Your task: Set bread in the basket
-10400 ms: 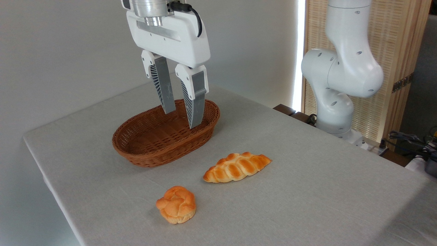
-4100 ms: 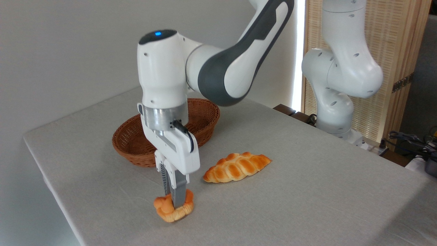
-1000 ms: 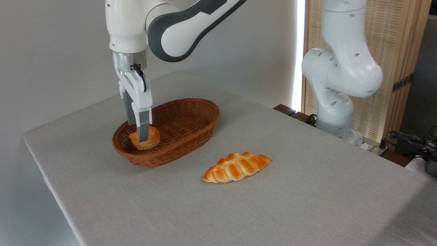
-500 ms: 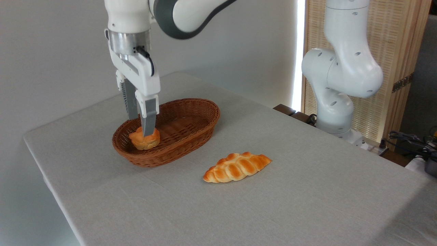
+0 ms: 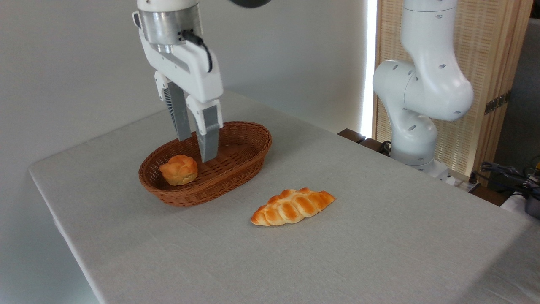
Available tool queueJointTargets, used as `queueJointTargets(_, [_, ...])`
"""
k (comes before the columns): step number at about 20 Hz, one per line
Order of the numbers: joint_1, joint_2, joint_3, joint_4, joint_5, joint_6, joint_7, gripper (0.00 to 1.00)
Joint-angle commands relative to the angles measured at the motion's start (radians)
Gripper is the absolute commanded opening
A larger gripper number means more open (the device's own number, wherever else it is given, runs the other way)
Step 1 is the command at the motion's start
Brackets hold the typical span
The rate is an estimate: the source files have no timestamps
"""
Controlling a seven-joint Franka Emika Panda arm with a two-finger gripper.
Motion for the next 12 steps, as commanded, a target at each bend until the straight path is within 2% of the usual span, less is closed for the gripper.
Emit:
queueJointTargets(1, [-0.009,0.008,0.048,0.052,-0.008,-0.080,0.011,1.00])
queueJointTargets(12, [-0.009,0.007,0.048,0.079,-0.002,-0.135,0.019,1.00])
